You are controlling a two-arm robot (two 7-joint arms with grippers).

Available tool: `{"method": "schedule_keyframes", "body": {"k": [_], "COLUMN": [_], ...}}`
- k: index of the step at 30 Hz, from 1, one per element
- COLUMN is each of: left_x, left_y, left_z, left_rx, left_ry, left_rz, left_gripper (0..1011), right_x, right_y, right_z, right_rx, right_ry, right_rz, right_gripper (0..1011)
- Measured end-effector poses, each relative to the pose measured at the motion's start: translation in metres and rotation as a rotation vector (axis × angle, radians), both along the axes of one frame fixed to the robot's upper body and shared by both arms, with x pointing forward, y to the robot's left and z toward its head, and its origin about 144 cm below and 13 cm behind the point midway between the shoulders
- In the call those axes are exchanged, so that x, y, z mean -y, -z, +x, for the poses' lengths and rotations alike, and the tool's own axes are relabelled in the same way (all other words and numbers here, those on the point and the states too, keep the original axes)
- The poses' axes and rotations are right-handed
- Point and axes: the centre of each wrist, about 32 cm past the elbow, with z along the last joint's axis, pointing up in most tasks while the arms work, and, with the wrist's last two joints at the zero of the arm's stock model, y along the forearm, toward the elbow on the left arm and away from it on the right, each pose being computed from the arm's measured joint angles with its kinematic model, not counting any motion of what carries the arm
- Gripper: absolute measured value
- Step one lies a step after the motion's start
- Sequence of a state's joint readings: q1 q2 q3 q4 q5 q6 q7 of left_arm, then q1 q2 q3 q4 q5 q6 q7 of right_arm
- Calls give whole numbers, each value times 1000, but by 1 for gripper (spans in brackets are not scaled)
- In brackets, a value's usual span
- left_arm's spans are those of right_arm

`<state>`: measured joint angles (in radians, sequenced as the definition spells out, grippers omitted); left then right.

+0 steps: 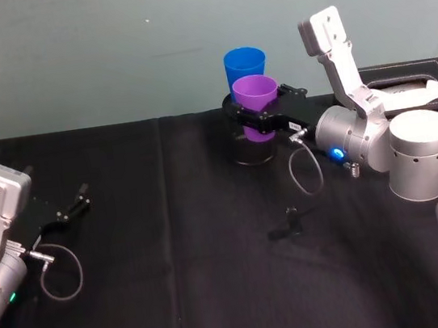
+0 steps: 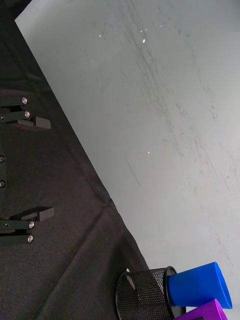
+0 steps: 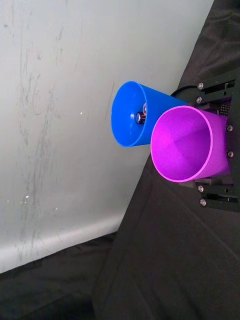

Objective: Pick up one cup with a gripper and tap it against the other cup.

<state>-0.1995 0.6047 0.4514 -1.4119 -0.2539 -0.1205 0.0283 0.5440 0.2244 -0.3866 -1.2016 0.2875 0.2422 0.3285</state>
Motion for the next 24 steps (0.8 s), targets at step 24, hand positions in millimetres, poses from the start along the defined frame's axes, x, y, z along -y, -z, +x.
{"method": "schedule_keyframes", "body": {"k": [24], "left_x": [0], "left_y": [0], "left_z": [0], "left_rx": [0], "left_ry": [0], "left_rz": [0], "left_gripper": [1000], "right_x": [0], "right_y": [0], "right_z": [0], "right_rx": [0], "right_ry": [0], "right_rz": [0], "right_gripper": [720]}}
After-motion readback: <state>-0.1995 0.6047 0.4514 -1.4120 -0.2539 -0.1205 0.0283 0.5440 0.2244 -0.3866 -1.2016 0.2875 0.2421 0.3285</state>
